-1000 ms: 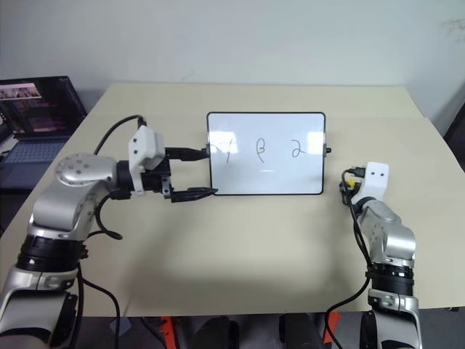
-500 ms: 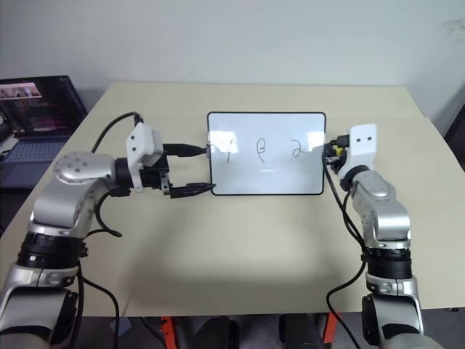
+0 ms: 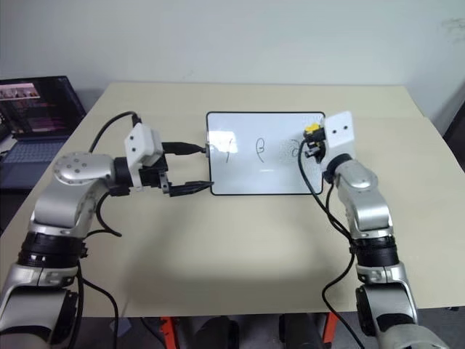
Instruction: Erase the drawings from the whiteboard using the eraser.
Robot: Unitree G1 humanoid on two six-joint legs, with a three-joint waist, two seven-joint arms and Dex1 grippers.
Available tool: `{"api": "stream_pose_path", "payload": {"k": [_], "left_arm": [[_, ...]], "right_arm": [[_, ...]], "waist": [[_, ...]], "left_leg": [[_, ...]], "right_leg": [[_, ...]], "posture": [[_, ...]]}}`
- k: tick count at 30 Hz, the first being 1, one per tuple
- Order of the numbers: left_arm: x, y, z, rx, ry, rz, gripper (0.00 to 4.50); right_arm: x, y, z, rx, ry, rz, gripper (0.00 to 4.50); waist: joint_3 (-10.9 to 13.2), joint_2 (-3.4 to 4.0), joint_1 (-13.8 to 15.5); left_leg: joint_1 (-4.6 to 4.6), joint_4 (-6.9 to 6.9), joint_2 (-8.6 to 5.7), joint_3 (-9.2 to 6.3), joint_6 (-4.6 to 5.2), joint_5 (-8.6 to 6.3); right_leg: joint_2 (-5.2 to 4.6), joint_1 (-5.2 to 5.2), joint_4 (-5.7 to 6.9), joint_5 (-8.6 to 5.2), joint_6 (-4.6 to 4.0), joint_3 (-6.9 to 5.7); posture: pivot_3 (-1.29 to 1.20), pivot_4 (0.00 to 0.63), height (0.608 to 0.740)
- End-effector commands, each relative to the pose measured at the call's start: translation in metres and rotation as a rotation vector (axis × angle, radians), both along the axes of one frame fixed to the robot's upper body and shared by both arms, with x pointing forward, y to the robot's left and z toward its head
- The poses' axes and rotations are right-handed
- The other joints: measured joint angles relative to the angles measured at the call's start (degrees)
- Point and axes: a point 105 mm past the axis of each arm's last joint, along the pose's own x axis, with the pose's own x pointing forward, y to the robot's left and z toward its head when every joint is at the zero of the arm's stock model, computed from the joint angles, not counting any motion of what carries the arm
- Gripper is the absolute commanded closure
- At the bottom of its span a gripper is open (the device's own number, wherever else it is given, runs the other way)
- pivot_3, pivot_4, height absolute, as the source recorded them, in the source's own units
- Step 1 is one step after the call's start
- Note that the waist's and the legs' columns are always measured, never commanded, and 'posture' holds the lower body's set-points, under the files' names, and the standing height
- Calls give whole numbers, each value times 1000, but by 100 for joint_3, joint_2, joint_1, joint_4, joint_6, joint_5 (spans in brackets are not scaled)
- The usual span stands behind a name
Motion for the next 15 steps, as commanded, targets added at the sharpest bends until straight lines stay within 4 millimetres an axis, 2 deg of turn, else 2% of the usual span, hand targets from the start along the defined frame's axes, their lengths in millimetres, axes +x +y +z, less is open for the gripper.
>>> {"api": "stream_pose_path", "payload": {"k": [1, 9, 11, 15], "left_arm": [[-1, 2, 14, -2, -62, -1, 0], [-1, 6, 16, 2, -65, 15, 0], [-2, 6, 16, 2, -64, 17, 0], [-3, 7, 17, 4, -64, 23, 0]], "right_arm": [[6, 14, 20, -3, -82, 39, 3326], [21, 36, 22, 1, -96, 93, 3326], [24, 40, 18, 0, -91, 101, 3326], [30, 43, 6, 14, -57, 106, 3326]], "waist": [[0, 0, 1], [-1, 0, -9], [-1, 0, -20], [-1, 0, -46]], "left_leg": [[-2, 0, 0, 0, 0, 0], [-43, 6, 0, 2, -3, 2], [-81, 18, 2, 0, -23, 14], [-91, 14, 2, 2, -26, 15]], "right_leg": [[0, -3, 1, 0, 0, 0], [-1, -46, 7, 2, -1, 1], [-1, -84, 15, 4, -2, -1], [-2, -90, 9, 4, -2, -2]], "posture": [[0, 150, 740], [0, 150, 740], [0, 150, 740], [0, 150, 740]]}}
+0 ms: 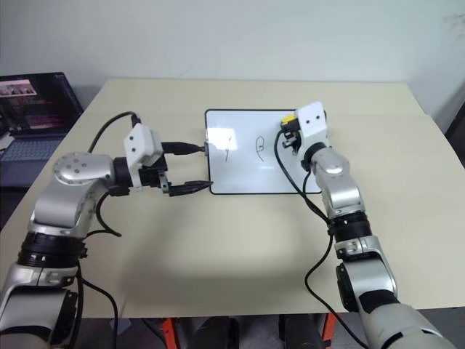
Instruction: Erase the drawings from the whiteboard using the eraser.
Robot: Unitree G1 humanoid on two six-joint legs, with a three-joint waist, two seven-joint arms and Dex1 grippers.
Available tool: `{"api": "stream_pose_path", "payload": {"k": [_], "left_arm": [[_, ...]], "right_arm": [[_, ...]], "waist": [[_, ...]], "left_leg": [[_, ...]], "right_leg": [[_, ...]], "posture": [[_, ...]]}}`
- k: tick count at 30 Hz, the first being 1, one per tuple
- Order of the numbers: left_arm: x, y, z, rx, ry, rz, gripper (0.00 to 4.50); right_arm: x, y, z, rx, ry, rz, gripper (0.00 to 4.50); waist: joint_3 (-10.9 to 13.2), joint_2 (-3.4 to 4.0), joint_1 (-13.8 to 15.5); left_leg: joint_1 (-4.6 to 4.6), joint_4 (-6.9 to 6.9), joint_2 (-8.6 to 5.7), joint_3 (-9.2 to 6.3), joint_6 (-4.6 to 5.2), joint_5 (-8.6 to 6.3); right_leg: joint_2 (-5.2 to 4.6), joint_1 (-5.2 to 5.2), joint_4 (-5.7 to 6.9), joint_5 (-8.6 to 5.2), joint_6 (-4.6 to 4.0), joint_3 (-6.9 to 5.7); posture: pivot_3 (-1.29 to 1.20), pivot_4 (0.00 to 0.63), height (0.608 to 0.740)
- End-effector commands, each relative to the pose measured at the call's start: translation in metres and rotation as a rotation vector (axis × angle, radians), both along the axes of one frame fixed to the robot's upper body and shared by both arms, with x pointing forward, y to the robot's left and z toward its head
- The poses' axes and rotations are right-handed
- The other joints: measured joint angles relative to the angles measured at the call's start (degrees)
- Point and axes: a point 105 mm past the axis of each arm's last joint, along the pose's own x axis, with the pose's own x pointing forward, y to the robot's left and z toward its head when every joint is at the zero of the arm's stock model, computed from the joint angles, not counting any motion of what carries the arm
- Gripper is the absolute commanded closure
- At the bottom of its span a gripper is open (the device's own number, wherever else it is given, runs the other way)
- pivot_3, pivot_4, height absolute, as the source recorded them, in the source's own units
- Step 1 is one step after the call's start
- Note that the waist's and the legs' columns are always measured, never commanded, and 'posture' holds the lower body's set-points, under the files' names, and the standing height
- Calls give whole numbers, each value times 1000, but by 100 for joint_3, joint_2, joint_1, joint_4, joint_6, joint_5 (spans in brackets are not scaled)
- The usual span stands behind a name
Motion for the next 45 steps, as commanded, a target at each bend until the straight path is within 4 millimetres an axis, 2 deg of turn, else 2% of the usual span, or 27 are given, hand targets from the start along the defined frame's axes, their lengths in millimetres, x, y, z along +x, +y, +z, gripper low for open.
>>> {"api": "stream_pose_path", "payload": {"k": [1, 9, 14, 29, 33, 37, 45], "left_arm": [[-4, 6, 17, 4, -65, 14, 0], [-5, 4, 20, 4, -68, 13, 0], [-6, 2, 20, -1, -67, 8, 0], [-8, -3, 16, -12, -51, -4, 0], [-7, -3, 15, -13, -51, -3, 0], [-6, -4, 16, -14, -53, -6, 0], [-5, -6, 16, -15, -56, -13, 0]], "right_arm": [[2, 6, 8, 25, -28, 18, 3326], [0, 1, -7, 25, 8, 8, 3326], [-8, -5, -22, 1, 39, -7, 3326], [-39, -45, -66, -71, 159, -110, 3326], [-46, -55, -72, -85, 178, -124, 3326], [-44, -53, -55, -54, 137, -129, 3326], [-32, -25, 13, 26, -24, -84, 3326]], "waist": [[0, 0, -7], [-1, -1, -31], [-3, -3, -29], [-6, -6, 30], [-6, -6, 47], [-6, -5, 36], [-5, -4, 3]], "left_leg": [[-1, 0, 0, 2, 0, 0], [3, 5, 0, 1, 0, 0], [2, 5, 0, 1, 0, 0], [5, 62, -2, -4, 25, -14], [17, 80, -6, -4, 27, -14], [26, 82, -3, -3, 28, -12], [16, 79, -1, -4, 28, -13]], "right_leg": [[0, -1, -1, 0, 0, 1], [-1, 0, 11, 1, 0, 1], [-1, 0, 10, 1, 0, 1], [0, 4, 65, 1, 1, 2], [0, 15, 86, 2, 3, 3], [6, 20, 92, 7, 0, 4], [7, 9, 87, 7, -1, 3]], "posture": [[0, 150, 740], [0, 150, 740], [0, 150, 740], [0, 150, 740], [0, 150, 740], [0, 150, 740], [0, 150, 740]]}}
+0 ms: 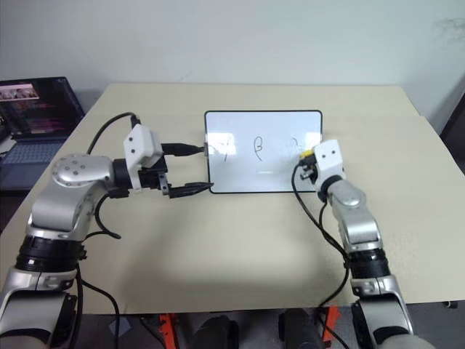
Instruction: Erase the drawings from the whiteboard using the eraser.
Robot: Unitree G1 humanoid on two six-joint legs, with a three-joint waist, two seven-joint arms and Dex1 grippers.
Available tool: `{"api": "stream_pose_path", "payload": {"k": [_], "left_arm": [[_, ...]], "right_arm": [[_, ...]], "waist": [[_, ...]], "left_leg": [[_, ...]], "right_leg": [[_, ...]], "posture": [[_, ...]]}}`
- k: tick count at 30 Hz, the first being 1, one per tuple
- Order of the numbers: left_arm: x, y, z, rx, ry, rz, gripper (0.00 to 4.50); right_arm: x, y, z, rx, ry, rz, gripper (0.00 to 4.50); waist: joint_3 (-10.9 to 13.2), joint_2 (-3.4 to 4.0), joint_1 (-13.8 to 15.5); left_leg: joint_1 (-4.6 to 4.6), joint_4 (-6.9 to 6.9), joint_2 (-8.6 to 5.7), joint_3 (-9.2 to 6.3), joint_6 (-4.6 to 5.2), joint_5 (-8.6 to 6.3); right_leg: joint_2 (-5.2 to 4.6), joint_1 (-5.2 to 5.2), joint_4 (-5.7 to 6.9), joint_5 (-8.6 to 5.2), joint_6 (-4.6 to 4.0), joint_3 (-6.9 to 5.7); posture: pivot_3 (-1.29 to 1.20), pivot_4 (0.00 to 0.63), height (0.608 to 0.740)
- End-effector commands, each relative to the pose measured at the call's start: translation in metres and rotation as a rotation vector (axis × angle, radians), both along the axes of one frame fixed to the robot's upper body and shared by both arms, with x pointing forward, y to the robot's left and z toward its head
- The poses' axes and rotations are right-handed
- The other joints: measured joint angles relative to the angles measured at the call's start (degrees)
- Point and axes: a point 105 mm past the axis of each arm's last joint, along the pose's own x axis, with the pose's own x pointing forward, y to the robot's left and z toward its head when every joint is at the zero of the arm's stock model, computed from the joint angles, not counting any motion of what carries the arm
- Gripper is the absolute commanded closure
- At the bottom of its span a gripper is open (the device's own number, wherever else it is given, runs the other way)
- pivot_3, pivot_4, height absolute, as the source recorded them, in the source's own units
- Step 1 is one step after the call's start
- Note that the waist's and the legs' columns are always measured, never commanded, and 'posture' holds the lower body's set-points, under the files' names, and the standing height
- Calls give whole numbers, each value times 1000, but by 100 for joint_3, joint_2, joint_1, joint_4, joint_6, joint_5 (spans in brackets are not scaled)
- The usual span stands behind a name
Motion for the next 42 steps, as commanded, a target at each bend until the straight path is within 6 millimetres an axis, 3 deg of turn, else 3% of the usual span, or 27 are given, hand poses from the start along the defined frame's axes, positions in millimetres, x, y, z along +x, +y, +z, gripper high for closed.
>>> {"api": "stream_pose_path", "payload": {"k": [1, 6, 9, 10, 13, 15, 22, 27, 33, 42], "left_arm": [[0, -2, 15, -8, -62, -9, 0], [0, -3, 15, -8, -63, -12, 0], [-1, -3, 15, -9, -63, -14, 0], [-1, -4, 15, -9, -64, -15, 0], [-2, -6, 15, -13, -64, -18, 0], [-3, -6, 15, -13, -65, -19, 0], [-7, -4, 14, -12, -62, -13, 0], [-6, -6, 15, -14, -61, -16, 0], [-4, -7, 16, -17, -63, -22, 0], [-2, -6, 18, -13, -68, -19, 0]], "right_arm": [[1, 11, 39, 43, -106, 17, 3326], [8, 27, 48, 51, -130, 44, 3326], [15, 32, 39, 63, -108, 53, 3326], [20, 31, 26, 56, -79, 46, 3326], [30, 25, -9, 28, 0, 15, 3326], [34, 18, -20, 13, 20, -8, 3326], [41, -1, -30, -27, 32, -53, 3326], [42, -4, -29, -27, 27, -64, 3326], [35, -6, -35, -38, 41, -61, 3326], [-2, -24, -78, -78, 160, -65, 3326]], "waist": [[0, 0, 3], [0, 0, 7], [0, 0, 3], [0, 0, 1], [0, 0, -9], [-2, -3, -26], [-3, -4, -25], [-2, -4, -6], [-2, -4, 8], [-3, -4, 44]], "left_leg": [[-3, 0, 0, -2, 0, 0], [-9, -2, -2, -3, 0, 0], [-8, -2, -2, -3, 0, 0], [-8, -2, -2, -3, 0, 0], [-7, -2, -2, -1, 0, 0], [-6, -2, -2, 3, 0, 0], [29, 3, -2, 1, 1, 2], [89, -2, -2, -2, 3, 3], [98, -2, -3, -7, 3, 3], [93, -6, -2, -6, 4, 2]], "right_leg": [[0, -1, -2, 0, 0, -1], [-4, -3, -9, 0, 0, -2], [-5, -3, -8, 0, 0, -2], [-5, -3, -7, 0, 0, -2], [-4, -3, -7, 0, 0, -1], [-5, -3, -6, 0, 0, 2], [-4, 29, 3, 8, -1, 1], [-4, 96, -8, 12, 0, -1], [-3, 107, -10, 12, 0, -3], [-3, 108, -27, 12, 1, -2]], "posture": [[0, 150, 740], [0, 150, 740], [0, 150, 740], [0, 150, 740], [0, 150, 740], [0, 150, 740], [0, 150, 740], [0, 150, 740], [0, 150, 740], [0, 150, 740]]}}
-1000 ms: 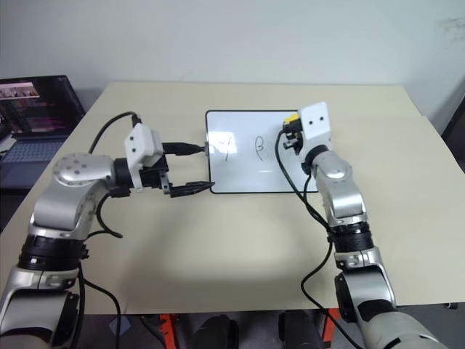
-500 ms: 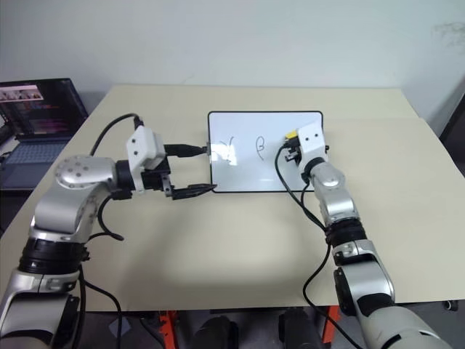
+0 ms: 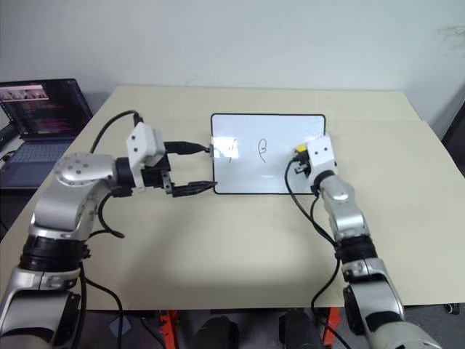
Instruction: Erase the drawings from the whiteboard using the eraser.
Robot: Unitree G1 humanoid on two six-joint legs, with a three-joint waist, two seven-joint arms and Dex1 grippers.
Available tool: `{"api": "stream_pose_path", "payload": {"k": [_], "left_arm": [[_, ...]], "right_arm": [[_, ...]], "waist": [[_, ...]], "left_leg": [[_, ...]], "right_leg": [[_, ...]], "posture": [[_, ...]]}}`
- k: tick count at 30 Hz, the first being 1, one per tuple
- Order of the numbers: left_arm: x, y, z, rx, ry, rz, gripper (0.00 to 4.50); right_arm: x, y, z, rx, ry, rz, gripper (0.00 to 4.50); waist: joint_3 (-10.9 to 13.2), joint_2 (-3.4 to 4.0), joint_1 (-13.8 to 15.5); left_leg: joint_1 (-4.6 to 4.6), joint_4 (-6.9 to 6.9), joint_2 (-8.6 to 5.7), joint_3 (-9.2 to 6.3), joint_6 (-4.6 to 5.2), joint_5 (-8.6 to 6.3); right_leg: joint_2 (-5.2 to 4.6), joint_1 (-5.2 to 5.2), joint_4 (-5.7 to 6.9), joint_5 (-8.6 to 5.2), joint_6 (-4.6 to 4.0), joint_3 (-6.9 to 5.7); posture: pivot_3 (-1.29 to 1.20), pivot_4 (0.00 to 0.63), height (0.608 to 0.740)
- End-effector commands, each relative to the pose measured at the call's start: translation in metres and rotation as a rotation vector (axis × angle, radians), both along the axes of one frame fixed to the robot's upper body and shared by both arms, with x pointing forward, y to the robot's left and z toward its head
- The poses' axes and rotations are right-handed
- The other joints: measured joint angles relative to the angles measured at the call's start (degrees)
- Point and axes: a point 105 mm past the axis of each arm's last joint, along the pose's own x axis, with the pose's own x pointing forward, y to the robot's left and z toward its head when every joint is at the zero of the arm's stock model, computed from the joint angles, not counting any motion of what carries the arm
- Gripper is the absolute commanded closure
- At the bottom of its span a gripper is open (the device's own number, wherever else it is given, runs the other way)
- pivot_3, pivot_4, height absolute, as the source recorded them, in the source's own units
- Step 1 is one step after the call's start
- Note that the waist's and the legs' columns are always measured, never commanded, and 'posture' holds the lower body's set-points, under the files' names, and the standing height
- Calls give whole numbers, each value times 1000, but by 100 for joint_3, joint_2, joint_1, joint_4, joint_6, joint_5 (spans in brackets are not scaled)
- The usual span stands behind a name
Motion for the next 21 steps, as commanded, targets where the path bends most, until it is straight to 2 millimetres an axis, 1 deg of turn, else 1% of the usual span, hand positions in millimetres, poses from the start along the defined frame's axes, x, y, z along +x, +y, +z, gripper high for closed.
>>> {"api": "stream_pose_path", "payload": {"k": [1, 6, 10, 16, 17, 19, 21], "left_arm": [[-1, 0, 15, -4, -62, -7, 0], [-2, -1, 15, -5, -59, -9, 0], [-2, -2, 15, -7, -59, -11, 0], [-2, -1, 13, -9, -56, -5, 0], [-2, 0, 13, -9, -56, -4, 0], [-4, -1, 10, -10, -47, -4, 0], [-6, -2, 8, -14, -43, -4, 0]], "right_arm": [[-9, -15, -27, -33, 117, -44, 3326], [-15, -25, -30, -32, 142, -70, 3326], [-16, -29, -24, -28, 135, -82, 3326], [-21, -25, 16, 11, 38, -60, 3326], [-22, -24, 21, 14, 31, -56, 3326], [-26, -19, 29, 62, 48, -44, 3326], [-32, -9, 44, 88, 37, -16, 3326]], "waist": [[0, 0, 0], [0, 0, 0], [0, 0, 0], [5, 2, 3], [8, 3, 4], [9, 6, 4], [9, 6, 0]], "left_leg": [[1, 0, 0, 0, 0, 0], [3, 0, 1, -1, 0, 0], [1, 0, 0, 0, 0, 0], [-7, -6, 1, -2, 0, 0], [-10, -8, 1, -3, 0, 0], [-14, -16, 1, -3, 1, -1], [-14, -41, 3, -2, 1, -1]], "right_leg": [[0, 1, 0, 0, 0, 0], [3, 1, 1, 1, 1, -1], [3, 1, -4, 1, 1, -1], [2, -1, -17, 1, 3, -2], [2, -4, -20, 1, 3, -3], [3, -7, -29, 1, 3, -3], [3, -7, -54, 1, 2, -3]], "posture": [[0, 150, 740], [0, 150, 740], [0, 150, 740], [0, 150, 740], [0, 150, 740], [0, 150, 740], [0, 150, 740]]}}
